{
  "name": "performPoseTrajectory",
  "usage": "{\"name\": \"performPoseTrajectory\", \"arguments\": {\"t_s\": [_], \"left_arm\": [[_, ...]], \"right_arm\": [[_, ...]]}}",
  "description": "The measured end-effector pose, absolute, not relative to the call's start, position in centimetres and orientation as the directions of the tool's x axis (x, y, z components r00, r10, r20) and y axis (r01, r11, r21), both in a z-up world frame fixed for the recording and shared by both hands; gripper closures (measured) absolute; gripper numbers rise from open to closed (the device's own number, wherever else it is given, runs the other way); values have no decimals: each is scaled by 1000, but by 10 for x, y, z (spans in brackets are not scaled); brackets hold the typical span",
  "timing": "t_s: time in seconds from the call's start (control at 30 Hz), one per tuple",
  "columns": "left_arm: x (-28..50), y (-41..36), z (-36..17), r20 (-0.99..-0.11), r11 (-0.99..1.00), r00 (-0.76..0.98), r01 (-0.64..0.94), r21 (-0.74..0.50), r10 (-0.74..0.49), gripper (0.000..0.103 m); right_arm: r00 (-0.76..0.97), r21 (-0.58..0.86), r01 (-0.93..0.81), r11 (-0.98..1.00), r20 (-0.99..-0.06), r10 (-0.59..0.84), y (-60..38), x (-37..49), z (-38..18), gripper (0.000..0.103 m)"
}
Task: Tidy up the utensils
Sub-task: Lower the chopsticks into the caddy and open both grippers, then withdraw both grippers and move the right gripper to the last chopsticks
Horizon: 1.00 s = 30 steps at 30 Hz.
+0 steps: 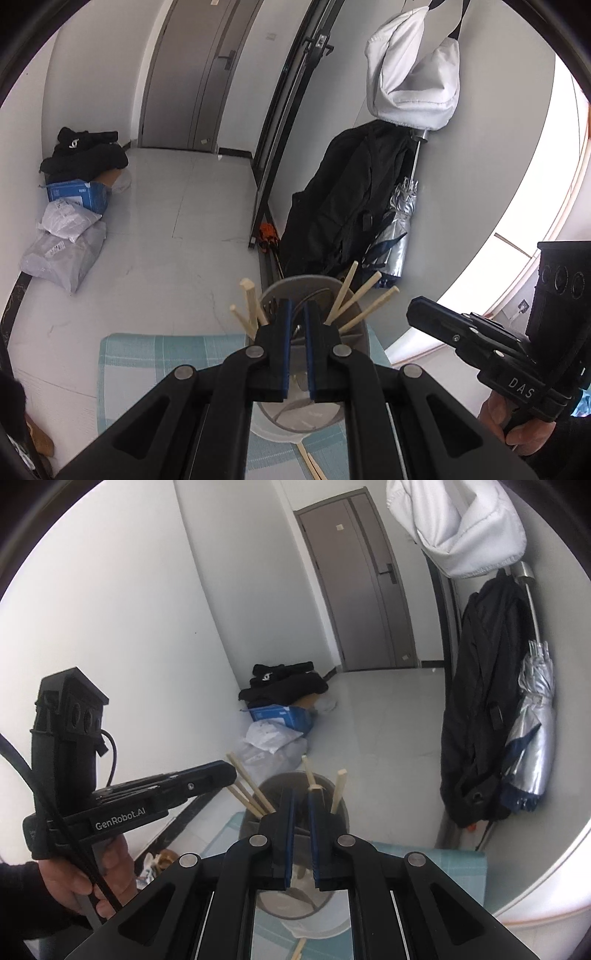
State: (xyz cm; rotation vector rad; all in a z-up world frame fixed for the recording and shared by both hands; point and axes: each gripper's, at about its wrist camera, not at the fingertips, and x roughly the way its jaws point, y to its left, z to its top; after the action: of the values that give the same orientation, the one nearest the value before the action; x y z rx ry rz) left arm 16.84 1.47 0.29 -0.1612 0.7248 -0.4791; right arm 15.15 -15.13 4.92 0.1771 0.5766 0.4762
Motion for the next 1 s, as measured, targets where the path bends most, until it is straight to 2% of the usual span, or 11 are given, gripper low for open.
{"name": "performPoseTrajectory", "arguments": {"t_s": [0.13,0.23,0.27,0.4,0.47,0.53,0.6,0.7,0.77,0.83,1.0], "left_arm": [[154,13,11,-617,912,672,319,-258,-409,95],[139,14,21,-612,920,686,290,-266,-393,69],[133,14,25,-607,929,704,268,-255,-370,58],[103,12,39,-587,961,761,200,-192,-276,45],[92,12,40,-585,969,774,177,-171,-244,40],[76,11,41,-583,976,784,149,-156,-213,37],[68,15,41,-579,978,790,126,-166,-200,25],[50,17,40,-576,986,804,73,-150,-147,24],[39,17,36,-570,987,810,62,-146,-135,21],[29,17,30,-580,985,801,64,-162,-148,15],[12,17,12,-611,981,773,70,-182,-169,14]], "right_arm": [[743,290,-359,887,-486,459,-159,131,49,94],[752,295,-353,888,-475,456,-165,112,53,93],[758,293,-348,891,-472,451,-167,106,54,90],[783,294,-333,896,-443,436,-175,77,66,78],[792,302,-333,893,-425,439,-178,62,70,57],[795,297,-343,891,-414,443,-176,50,73,56],[794,277,-348,896,-421,439,-172,38,74,56],[793,257,-359,897,-423,439,-165,19,75,52],[798,248,-361,899,-416,435,-162,5,74,37],[811,234,-352,906,-407,420,-160,-7,71,32],[808,214,-319,923,-448,383,-155,-29,55,28]]}}
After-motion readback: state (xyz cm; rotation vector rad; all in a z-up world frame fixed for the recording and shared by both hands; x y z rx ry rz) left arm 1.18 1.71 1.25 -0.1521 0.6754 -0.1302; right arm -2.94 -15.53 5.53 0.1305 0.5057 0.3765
